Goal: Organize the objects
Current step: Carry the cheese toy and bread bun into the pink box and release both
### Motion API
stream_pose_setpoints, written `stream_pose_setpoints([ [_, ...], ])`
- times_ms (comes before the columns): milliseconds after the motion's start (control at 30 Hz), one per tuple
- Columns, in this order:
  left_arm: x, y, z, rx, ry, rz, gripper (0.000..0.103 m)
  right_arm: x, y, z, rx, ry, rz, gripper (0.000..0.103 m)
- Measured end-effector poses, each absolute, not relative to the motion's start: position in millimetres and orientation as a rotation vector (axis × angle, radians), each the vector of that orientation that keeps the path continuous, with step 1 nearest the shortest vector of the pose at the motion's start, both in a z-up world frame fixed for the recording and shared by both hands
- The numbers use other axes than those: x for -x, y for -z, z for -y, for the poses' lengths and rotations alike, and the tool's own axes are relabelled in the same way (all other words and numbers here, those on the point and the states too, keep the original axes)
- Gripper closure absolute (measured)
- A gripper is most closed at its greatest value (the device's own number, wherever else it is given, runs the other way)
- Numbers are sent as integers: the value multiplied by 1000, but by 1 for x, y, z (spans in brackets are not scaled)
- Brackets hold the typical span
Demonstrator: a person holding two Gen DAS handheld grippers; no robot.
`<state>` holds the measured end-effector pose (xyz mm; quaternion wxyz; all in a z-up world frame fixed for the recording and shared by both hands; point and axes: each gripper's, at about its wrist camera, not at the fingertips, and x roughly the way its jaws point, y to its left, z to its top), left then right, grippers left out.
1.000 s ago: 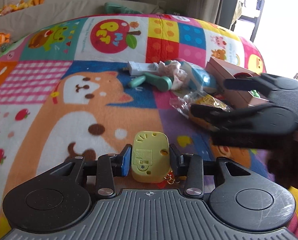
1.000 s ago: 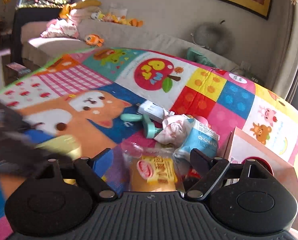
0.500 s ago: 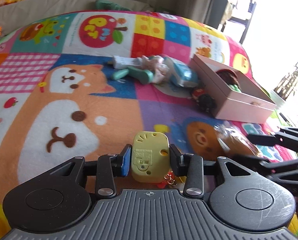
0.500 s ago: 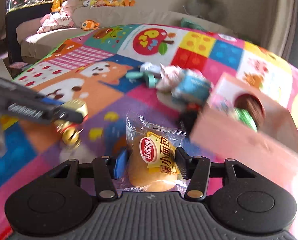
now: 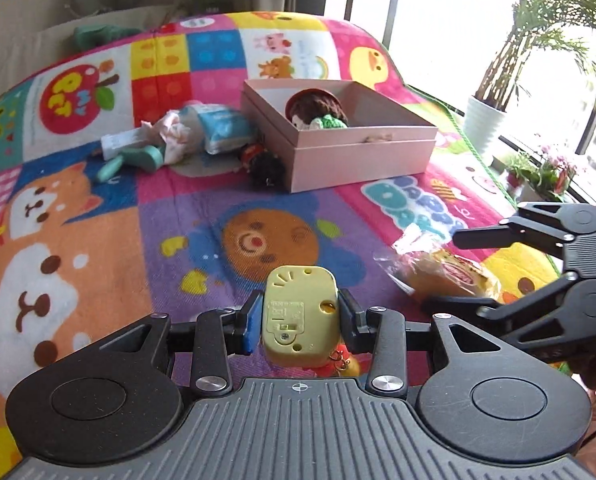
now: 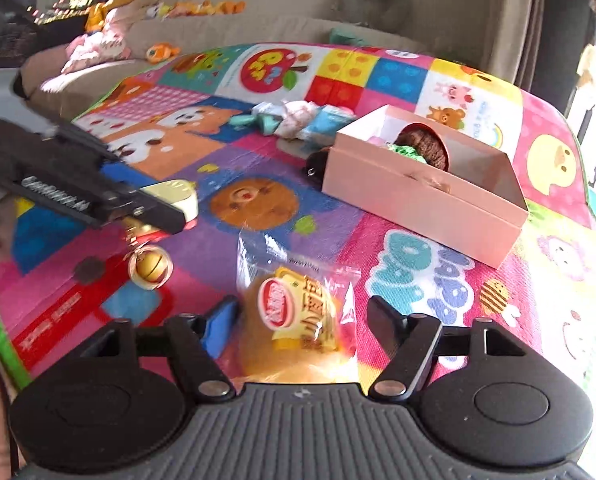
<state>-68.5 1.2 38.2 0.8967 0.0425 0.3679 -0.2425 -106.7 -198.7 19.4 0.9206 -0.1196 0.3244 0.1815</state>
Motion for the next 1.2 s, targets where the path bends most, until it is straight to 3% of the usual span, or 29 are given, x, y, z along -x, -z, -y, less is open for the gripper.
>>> stream_pose_setpoints([
  [100, 74, -46, 2, -101, 508, -763, 60, 99, -20, 202, 212, -395, -677, 38],
  [167, 75, -51, 7, -109, 522, -766, 60, 102, -23, 204, 208, -418, -674, 48],
  [267, 67, -68, 17, -102, 550, -746, 60, 109, -31, 217, 157, -413, -662, 53],
  [600, -32, -142, 79, -24, 518, -552, 60, 131, -83, 298, -68, -274, -435, 54],
  [800, -115, -103, 104, 64, 451, -621, 60, 128, -83, 313, -95, -226, -392, 54],
  [967, -128, -64, 112, -13, 405, -763, 60, 119, -76, 319, -95, -208, -416, 54],
  [1200, -112, -80, 75, 104, 441, -658, 60, 97, -80, 316, -96, -195, -431, 54],
])
